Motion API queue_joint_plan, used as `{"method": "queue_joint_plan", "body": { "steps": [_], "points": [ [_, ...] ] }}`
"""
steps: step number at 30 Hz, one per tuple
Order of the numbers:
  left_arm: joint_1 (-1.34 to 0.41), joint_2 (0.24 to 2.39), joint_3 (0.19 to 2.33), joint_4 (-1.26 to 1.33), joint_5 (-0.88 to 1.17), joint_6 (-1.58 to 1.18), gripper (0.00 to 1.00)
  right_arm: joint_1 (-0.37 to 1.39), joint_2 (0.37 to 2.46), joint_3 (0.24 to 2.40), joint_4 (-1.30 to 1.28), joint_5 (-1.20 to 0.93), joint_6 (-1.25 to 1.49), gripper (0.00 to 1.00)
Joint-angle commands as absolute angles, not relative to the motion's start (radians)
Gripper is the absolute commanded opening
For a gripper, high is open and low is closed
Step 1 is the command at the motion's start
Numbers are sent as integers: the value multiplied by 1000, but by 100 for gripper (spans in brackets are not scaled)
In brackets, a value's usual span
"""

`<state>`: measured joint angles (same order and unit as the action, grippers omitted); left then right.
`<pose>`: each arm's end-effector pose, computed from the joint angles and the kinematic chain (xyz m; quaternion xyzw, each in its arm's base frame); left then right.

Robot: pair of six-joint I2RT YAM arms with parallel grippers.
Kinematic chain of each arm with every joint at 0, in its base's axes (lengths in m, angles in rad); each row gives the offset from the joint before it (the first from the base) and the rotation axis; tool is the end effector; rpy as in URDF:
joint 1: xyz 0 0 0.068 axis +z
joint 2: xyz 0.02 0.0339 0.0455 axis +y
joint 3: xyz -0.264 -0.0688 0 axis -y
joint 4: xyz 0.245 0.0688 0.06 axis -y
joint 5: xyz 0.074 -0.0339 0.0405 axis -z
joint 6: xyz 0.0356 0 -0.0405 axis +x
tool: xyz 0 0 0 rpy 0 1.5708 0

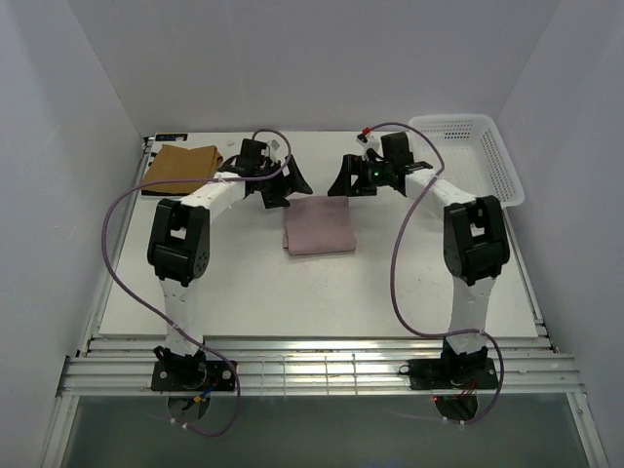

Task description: Fold and stack the tank tops

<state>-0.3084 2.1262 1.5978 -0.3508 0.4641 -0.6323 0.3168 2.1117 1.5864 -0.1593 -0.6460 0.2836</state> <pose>0.4416 -0.1574 0.1846 -0.0707 0.9162 -0.3424 0.1960 0.4469 0.1691 0.2041 -0.1503 0.8543 0.3942 0.3036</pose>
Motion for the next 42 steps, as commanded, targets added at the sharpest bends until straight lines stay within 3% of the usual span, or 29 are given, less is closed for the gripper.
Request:
{"method": "queue_joint_plan", "body": {
  "steps": [1,10,18,34,42],
  "points": [
    [-302,1902,1521,-367,403,-604,98,311,1856,1472,-141,-595,229,90],
    [-302,1796,1309,-374,388,-580,98,311,1533,1077,-118,-503,216,90],
    [-302,1809,1195,-336,419,-597,98,310,1440,1028,-175,-453,180,90],
    [-311,1993,1175,-219,517,-614,98,310,1450,1031,-179,-439,160,90],
    [-334,2048,1207,-215,503,-627,83,311,1474,1028,-178,-430,160,90]
  ]
}}
